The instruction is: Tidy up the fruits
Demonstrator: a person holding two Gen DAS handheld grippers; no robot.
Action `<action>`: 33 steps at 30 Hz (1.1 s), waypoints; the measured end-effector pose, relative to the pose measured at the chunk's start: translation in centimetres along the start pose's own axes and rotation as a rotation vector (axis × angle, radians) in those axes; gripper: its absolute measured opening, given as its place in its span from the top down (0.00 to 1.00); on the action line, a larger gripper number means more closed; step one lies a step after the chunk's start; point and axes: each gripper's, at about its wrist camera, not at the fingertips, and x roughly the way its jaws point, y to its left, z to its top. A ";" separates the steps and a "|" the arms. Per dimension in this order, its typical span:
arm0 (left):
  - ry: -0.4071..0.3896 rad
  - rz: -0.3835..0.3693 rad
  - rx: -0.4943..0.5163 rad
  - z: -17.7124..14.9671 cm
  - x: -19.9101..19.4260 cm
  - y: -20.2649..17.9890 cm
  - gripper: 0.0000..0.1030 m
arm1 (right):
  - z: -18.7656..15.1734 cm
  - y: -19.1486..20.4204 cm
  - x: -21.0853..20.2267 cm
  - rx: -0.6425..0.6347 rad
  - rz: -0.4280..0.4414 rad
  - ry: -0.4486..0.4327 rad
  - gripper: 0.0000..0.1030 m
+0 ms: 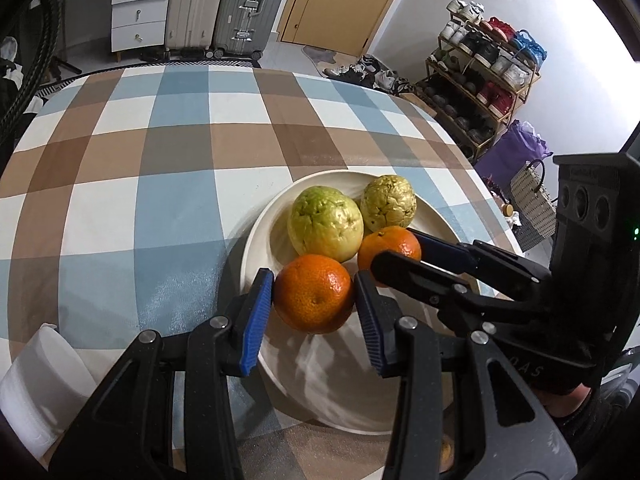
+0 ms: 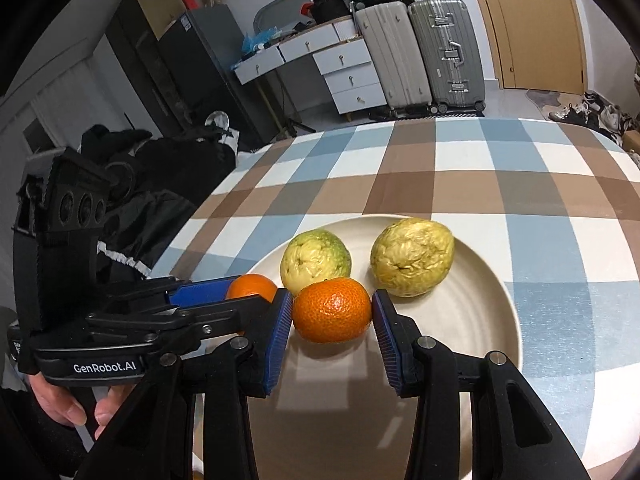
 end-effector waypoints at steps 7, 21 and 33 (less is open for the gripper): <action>-0.024 0.049 -0.010 0.4 -0.8 -0.1 0.59 | 0.3 -0.3 0.4 0.026 -0.010 -0.009 0.57; -0.139 0.099 0.016 -2.7 -7.9 -2.9 0.25 | -2.7 0.7 -10.1 0.043 -0.035 -0.222 0.32; -0.242 0.160 0.050 -10.1 -14.8 -7.7 0.03 | -10.0 4.9 -20.2 -0.011 -0.123 -0.369 0.00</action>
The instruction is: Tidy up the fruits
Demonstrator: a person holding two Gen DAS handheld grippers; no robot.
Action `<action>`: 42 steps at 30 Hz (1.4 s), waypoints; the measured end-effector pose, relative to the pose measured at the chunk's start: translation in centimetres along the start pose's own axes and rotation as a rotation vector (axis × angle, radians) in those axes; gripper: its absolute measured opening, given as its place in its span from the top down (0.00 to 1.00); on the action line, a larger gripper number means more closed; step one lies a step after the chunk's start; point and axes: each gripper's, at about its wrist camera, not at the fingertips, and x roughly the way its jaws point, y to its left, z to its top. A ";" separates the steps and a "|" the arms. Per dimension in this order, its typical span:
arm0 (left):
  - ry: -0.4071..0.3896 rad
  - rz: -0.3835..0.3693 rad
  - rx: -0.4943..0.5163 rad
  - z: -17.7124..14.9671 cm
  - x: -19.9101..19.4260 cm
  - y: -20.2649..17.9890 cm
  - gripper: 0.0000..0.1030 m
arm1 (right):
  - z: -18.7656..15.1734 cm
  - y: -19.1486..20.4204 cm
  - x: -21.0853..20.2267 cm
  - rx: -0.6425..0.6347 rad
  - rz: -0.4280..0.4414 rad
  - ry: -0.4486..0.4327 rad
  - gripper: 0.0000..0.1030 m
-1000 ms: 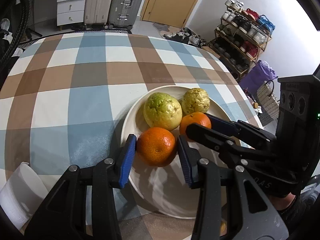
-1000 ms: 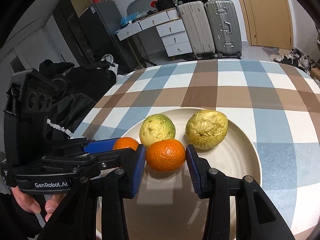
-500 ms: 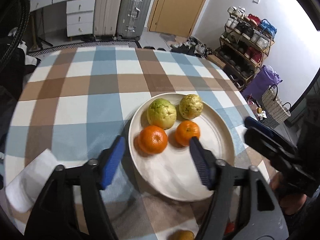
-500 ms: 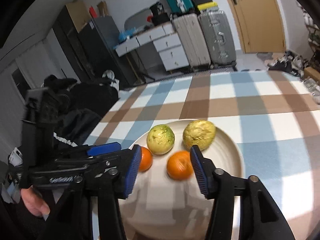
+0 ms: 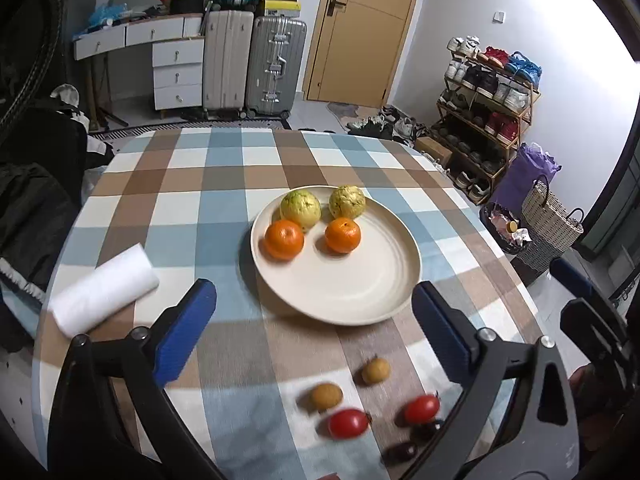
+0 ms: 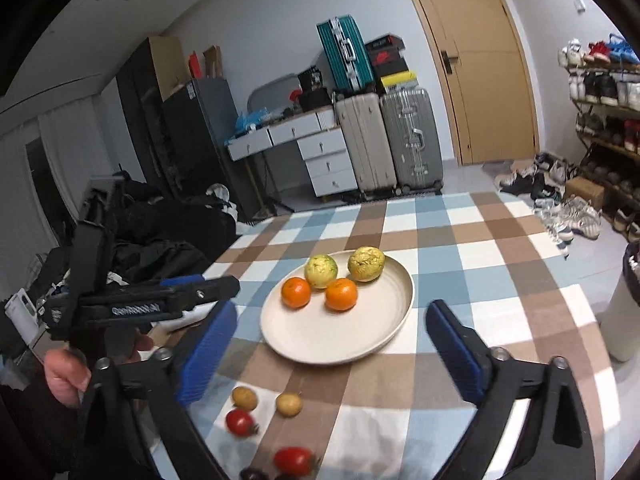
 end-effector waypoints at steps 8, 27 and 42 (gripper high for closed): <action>-0.012 0.010 0.035 -3.7 -4.5 -1.6 0.01 | -1.7 2.5 -4.2 -0.038 -0.041 -0.015 0.00; 0.068 -0.029 0.092 -11.5 -6.6 -4.5 0.01 | -6.0 5.5 -7.9 -0.011 -0.136 0.033 0.00; 0.157 -0.045 0.150 -12.9 -2.1 -4.8 0.01 | -8.9 3.1 -7.0 0.074 -0.178 0.081 0.00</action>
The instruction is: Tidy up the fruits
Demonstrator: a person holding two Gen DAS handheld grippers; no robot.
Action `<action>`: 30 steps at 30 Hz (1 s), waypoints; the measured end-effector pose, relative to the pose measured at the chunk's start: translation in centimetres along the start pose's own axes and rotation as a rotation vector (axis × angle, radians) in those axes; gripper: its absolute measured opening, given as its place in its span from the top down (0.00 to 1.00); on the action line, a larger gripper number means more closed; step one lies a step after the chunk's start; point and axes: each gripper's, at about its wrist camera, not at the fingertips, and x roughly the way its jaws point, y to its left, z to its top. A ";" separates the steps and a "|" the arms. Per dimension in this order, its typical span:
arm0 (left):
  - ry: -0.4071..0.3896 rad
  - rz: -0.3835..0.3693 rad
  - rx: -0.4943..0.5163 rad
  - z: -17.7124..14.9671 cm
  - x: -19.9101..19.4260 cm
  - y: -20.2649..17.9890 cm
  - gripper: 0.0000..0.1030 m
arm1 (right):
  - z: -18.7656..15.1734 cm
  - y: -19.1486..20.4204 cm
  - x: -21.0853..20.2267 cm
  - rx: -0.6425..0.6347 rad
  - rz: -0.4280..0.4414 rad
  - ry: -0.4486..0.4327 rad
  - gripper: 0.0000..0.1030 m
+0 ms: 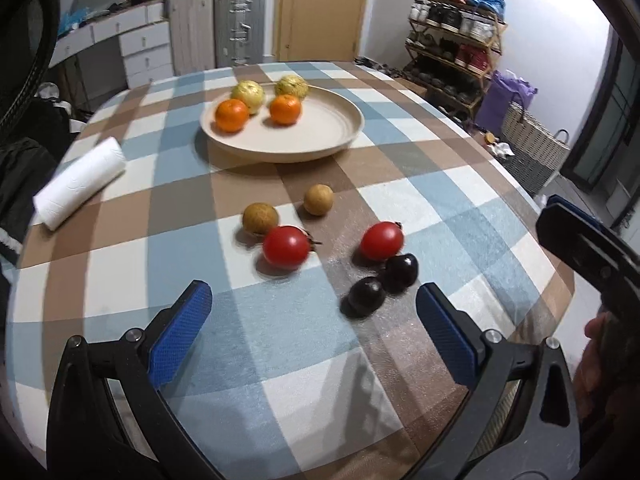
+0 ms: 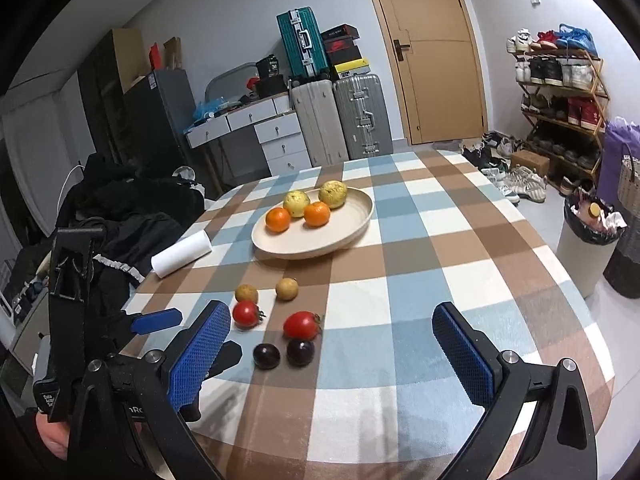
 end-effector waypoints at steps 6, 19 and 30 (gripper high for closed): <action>0.034 -0.063 0.007 0.1 1.4 -0.3 0.13 | -0.7 -1.0 0.6 0.026 0.000 0.013 0.00; 0.122 -0.207 0.003 -0.2 3.6 -0.8 0.79 | -1.5 -2.7 1.9 0.080 0.010 0.040 0.00; 0.061 -0.241 -0.018 0.3 1.6 0.8 0.79 | -1.8 -2.2 3.1 0.070 0.051 0.091 0.00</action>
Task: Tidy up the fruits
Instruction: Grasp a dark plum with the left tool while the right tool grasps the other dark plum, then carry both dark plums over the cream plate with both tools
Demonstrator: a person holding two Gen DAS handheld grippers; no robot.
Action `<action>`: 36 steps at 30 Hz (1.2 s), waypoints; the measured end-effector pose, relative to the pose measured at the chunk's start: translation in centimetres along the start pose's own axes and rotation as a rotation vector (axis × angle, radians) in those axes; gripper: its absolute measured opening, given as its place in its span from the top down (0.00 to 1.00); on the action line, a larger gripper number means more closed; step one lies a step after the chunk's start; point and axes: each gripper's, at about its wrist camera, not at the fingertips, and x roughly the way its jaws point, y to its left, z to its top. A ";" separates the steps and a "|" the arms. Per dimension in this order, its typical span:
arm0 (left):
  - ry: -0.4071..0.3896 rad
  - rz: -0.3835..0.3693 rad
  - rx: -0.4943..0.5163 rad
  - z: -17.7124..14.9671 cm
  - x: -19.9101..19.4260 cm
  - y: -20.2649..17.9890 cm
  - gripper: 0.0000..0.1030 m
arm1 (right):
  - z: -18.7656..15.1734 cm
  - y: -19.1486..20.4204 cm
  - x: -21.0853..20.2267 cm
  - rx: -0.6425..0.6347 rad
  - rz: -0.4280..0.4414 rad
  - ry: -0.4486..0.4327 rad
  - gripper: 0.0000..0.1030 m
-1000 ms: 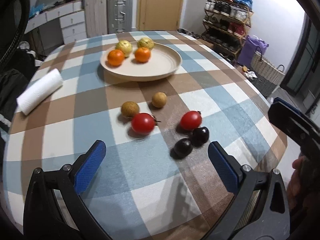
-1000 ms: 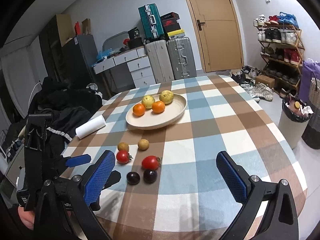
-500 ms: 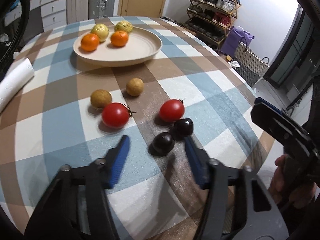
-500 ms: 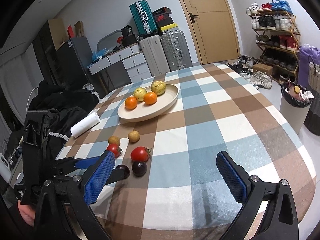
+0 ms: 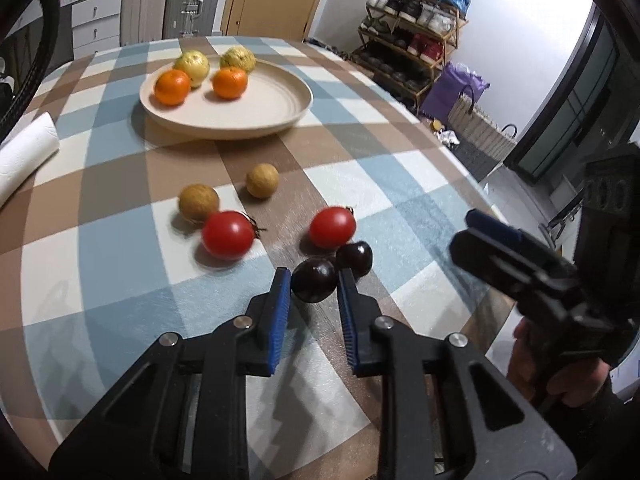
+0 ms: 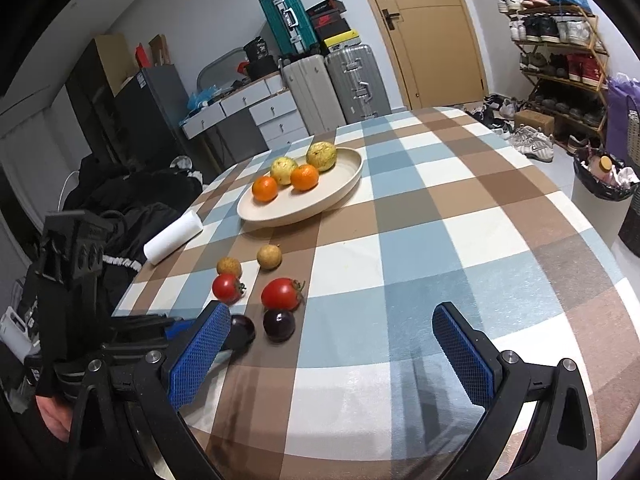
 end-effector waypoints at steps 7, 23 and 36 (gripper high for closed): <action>-0.071 -0.021 -0.048 0.8 -3.3 2.3 0.79 | 0.1 1.3 1.7 -0.024 0.015 0.042 0.00; -0.160 -0.039 -0.145 1.0 -7.7 7.6 0.79 | -0.6 4.4 5.2 -0.087 0.017 0.133 0.23; -0.180 -0.010 -0.152 2.2 -8.2 8.3 0.79 | -1.3 4.4 6.2 -0.091 -0.019 0.161 0.76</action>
